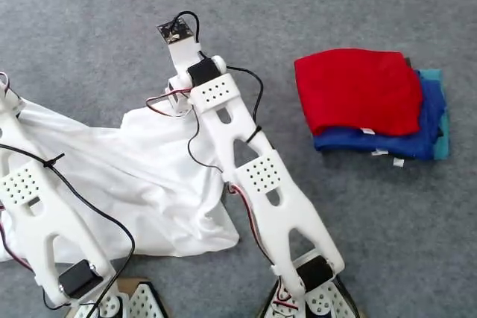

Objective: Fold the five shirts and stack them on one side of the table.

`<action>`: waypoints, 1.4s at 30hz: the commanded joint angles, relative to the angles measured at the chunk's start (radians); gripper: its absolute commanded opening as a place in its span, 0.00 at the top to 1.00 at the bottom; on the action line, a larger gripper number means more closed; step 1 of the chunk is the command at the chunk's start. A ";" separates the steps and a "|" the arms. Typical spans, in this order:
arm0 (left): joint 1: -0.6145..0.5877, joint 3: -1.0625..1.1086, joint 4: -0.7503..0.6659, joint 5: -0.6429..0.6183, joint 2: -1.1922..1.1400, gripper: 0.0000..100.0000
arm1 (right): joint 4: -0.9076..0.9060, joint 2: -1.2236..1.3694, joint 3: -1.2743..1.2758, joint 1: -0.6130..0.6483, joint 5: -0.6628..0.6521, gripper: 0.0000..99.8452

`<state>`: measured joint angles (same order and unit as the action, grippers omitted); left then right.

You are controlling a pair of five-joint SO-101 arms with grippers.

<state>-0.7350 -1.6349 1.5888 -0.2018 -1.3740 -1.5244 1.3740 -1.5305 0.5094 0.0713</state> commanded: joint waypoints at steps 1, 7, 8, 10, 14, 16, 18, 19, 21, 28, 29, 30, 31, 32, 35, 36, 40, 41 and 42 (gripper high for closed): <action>0.008 -0.031 0.005 -0.005 0.038 0.97 | -0.064 -0.019 -0.147 -0.021 -0.005 0.99; 0.010 -0.033 0.086 -0.011 0.094 0.97 | -0.144 -0.186 -0.143 -0.038 -0.005 0.99; 0.010 -0.033 0.106 -0.011 0.112 0.97 | -0.153 -0.226 -0.143 -0.041 -0.005 0.99; 0.013 -0.033 0.126 -0.029 0.149 0.97 | -0.180 -0.312 -0.140 -0.048 -0.009 0.99; 0.051 -0.033 0.161 -0.023 0.226 0.97 | -0.215 -0.486 -0.142 -0.048 -0.014 0.99; 0.074 -0.033 0.170 -0.018 0.287 0.97 | -0.222 -0.578 -0.142 -0.048 -0.014 0.99; 0.099 -0.033 0.170 -0.009 0.379 0.97 | -0.218 -0.667 -0.140 -0.048 -0.014 0.99; 0.110 -0.033 0.170 -0.011 0.434 0.97 | -0.215 -0.714 -0.140 -0.048 -0.014 0.99; 0.131 -0.033 0.169 -0.011 0.554 0.97 | -0.199 -0.806 -0.140 -0.046 -0.014 0.99; 0.142 -0.031 0.163 -0.012 0.987 0.97 | -0.078 -1.118 -0.139 -0.049 -0.057 0.99; 0.142 -0.030 0.163 -0.012 1.043 0.97 | -0.054 -1.156 -0.137 -0.049 -0.075 0.99; 0.142 -0.028 0.163 -0.011 1.096 0.97 | -0.028 -1.196 -0.131 -0.049 -0.089 0.99; 0.140 -0.027 0.163 -0.011 1.149 0.97 | -0.002 -1.230 -0.125 -0.049 -0.101 0.99; 0.139 -0.022 0.164 -0.011 1.198 0.97 | 0.023 -1.262 -0.116 -0.049 -0.107 0.99; 0.114 -0.021 0.169 -0.011 1.326 0.97 | 0.063 -1.363 -0.067 -0.049 -0.104 0.99; 0.091 -0.021 0.169 -0.011 1.367 0.97 | 0.072 -1.400 -0.039 -0.048 -0.104 0.99; 0.007 -0.005 0.170 -0.011 1.502 0.97 | 0.126 -1.547 0.093 -0.046 -0.103 0.99; -0.021 0.022 0.170 -0.011 1.534 0.97 | 0.144 -1.586 0.127 -0.044 -0.103 0.99; -0.048 0.061 0.170 -0.011 1.570 0.97 | 0.164 -1.624 0.165 -0.044 -0.103 0.99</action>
<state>-0.7150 -1.6287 1.7530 -0.2232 0.1020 -1.4200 -0.1496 -1.4477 0.4741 -0.0253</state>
